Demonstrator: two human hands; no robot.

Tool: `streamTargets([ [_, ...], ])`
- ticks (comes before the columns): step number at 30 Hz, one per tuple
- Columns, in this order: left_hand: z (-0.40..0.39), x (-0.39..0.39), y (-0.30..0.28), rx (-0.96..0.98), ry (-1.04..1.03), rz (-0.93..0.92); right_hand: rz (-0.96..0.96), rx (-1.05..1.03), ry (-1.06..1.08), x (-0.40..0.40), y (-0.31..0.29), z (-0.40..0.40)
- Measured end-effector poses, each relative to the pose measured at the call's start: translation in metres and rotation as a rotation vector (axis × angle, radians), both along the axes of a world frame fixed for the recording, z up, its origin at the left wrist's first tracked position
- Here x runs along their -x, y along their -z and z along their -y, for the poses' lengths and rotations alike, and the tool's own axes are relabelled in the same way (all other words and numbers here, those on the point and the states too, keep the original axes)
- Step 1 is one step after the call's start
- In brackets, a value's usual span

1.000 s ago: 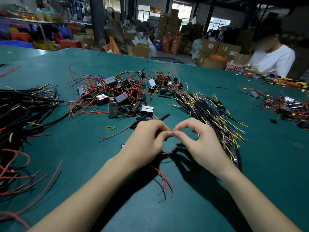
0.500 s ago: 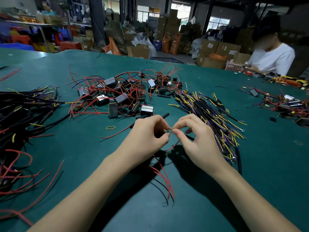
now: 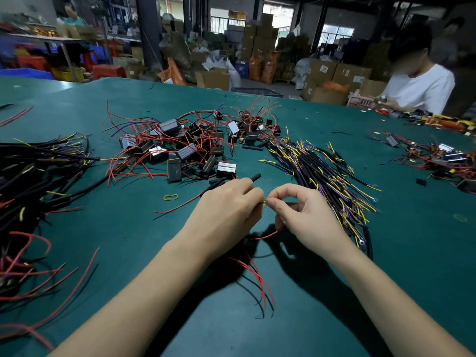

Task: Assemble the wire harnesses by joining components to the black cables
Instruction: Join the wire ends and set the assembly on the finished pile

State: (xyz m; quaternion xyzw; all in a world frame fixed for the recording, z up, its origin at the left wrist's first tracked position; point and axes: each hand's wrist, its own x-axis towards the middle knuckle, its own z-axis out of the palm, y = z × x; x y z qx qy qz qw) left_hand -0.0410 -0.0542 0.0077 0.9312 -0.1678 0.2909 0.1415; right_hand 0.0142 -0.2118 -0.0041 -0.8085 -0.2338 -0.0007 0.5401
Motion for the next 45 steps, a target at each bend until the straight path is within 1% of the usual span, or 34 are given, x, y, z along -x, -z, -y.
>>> streamTargets([
  [4, -0.002, -0.001, 0.001, -0.040, 0.029, -0.010, 0.159, 0.059, -0.001, -0.002, 0.002, 0.001],
  [7, -0.004, -0.004, 0.004, -0.033, 0.048, -0.014, 0.361, 0.121, -0.035, -0.003, 0.002, 0.002],
  [9, -0.005, -0.006, 0.007, 0.018, 0.085, -0.045, 0.523, 0.191, -0.075, -0.003, 0.003, 0.005],
  [10, -0.006, -0.006, 0.008, 0.084, 0.127, -0.080, 0.586, 0.235, -0.087, -0.004, 0.005, 0.006],
  [12, -0.008, -0.008, 0.008, 0.280, 0.205, -0.184, 0.689, 0.284, -0.084, -0.004, 0.007, 0.008],
  [15, -0.015, -0.010, 0.007, 0.563, 0.257, -0.371, 0.796, 0.244, -0.082, -0.003, 0.008, 0.005],
  [17, -0.018, -0.012, 0.006, 0.693, 0.277, -0.476, 0.772, 0.200, -0.085, -0.004, 0.007, 0.003],
  [18, -0.019, -0.012, 0.007, 0.707, 0.269, -0.483, 0.728, 0.178, -0.094, -0.004, 0.008, 0.003],
  [21, -0.018, -0.011, 0.010, 0.578, 0.208, -0.359, 0.632, 0.181, -0.129, -0.006, 0.008, 0.006],
  [26, -0.020, -0.009, 0.009, 0.332, 0.240, -0.197, 0.611, 0.255, -0.134, -0.007, 0.008, 0.008],
  [28, -0.022, -0.009, 0.008, 0.213, 0.213, -0.148, 0.606, 0.264, -0.135, -0.006, 0.009, 0.006],
  [30, -0.021, -0.007, 0.005, 0.091, 0.175, -0.068, 0.582, 0.244, -0.128, -0.004, 0.008, 0.005],
  [32, -0.019, -0.006, 0.001, 0.015, 0.176, 0.002, 0.522, 0.168, -0.106, -0.004, 0.007, 0.004],
  [34, -0.018, -0.006, -0.001, -0.005, 0.185, 0.034, 0.453, 0.086, -0.082, -0.003, 0.005, 0.002],
  [36, -0.017, -0.007, 0.000, 0.003, 0.185, 0.038, 0.435, 0.059, -0.075, -0.002, 0.003, 0.002],
  [38, -0.016, -0.008, 0.001, 0.014, 0.179, 0.029, 0.484, 0.086, -0.084, -0.001, 0.002, 0.002],
  [41, -0.015, -0.008, 0.005, 0.045, 0.188, 0.021, 0.609, 0.202, -0.073, 0.000, 0.002, 0.004],
  [43, -0.016, -0.010, 0.006, 0.112, 0.199, -0.007, 0.654, 0.231, -0.047, 0.001, 0.002, 0.004],
  [45, -0.017, -0.011, 0.006, 0.235, 0.203, -0.054, 0.664, 0.181, -0.030, 0.001, 0.002, 0.003],
])
